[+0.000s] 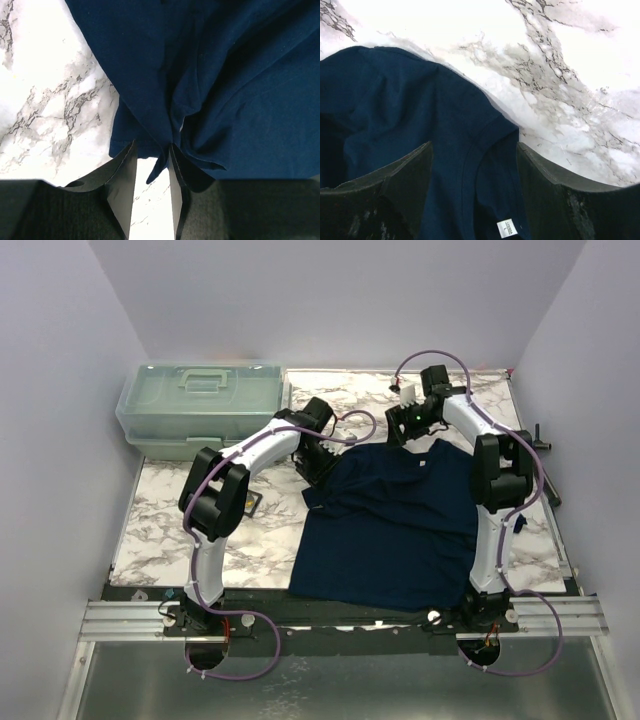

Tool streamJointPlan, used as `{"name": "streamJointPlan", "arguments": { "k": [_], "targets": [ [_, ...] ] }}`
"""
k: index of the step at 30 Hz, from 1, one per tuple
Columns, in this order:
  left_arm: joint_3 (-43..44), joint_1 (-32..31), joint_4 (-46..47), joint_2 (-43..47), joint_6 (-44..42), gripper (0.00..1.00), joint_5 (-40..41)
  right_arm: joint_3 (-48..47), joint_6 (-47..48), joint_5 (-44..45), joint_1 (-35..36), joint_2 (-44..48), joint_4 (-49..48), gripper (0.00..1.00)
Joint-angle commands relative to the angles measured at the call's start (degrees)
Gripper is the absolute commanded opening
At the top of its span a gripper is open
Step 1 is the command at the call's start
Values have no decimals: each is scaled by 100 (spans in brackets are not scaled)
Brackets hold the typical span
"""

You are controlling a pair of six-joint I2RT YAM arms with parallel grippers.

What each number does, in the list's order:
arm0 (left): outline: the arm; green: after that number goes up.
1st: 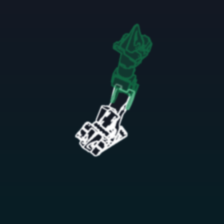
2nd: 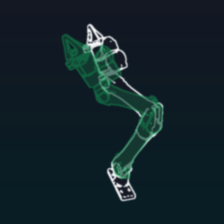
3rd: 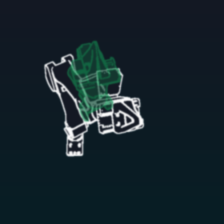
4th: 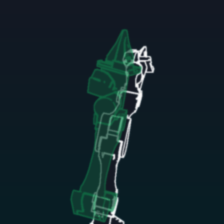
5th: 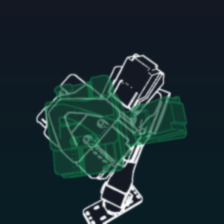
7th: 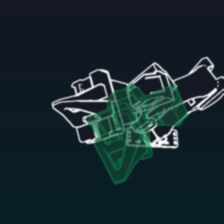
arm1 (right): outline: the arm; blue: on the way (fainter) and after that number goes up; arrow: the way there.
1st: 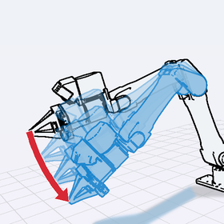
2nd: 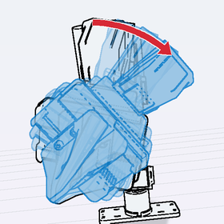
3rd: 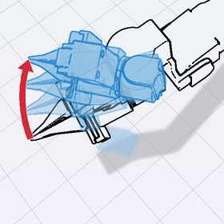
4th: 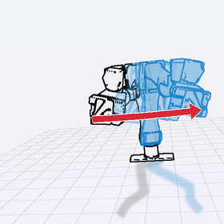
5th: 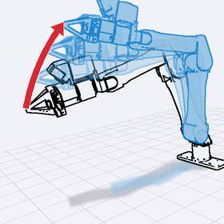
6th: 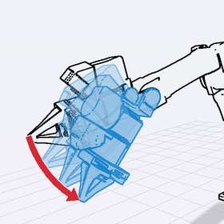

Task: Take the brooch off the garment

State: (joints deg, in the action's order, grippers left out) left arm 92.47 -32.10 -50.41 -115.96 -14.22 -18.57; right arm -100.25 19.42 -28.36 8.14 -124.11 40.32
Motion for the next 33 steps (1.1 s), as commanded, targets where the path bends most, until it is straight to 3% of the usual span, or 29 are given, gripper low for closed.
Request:
{"name": "streamJointPlan", "arguments": {
  "k": [1,5,10,14,16,19,22,25,33],
  "targets": [
    [121,-2,-190,-67,-55,32,-54,-255,188,72,-8,-235,-30,70],
    [117,2,-264,-16,-53,32,-92,-229,264,-58,-6,-314,23,67],
    [88,3,-338,56,-147,16,-98,-72,281,15,0,-371,-111,67],
    [113,2,-381,41,-169,13,-78,36,308,241,23,-412,-276,69],
    [127,2,-398,32,-169,6,-56,75,354,346,66,-428,-350,66],
    [195,10,-408,9,-174,0,33,147,379,530,147,-447,-477,48],
    [318,10,-417,-19,-141,0,315,277,312,821,170,-412,-767,18],
    [489,26,-434,-44,-149,0,764,281,343,931,170,-364,-957,1],
    [1167,150,-370,-298,-316,0,2004,289,180,1447,170,-85,-2122,1]
  ]
}}
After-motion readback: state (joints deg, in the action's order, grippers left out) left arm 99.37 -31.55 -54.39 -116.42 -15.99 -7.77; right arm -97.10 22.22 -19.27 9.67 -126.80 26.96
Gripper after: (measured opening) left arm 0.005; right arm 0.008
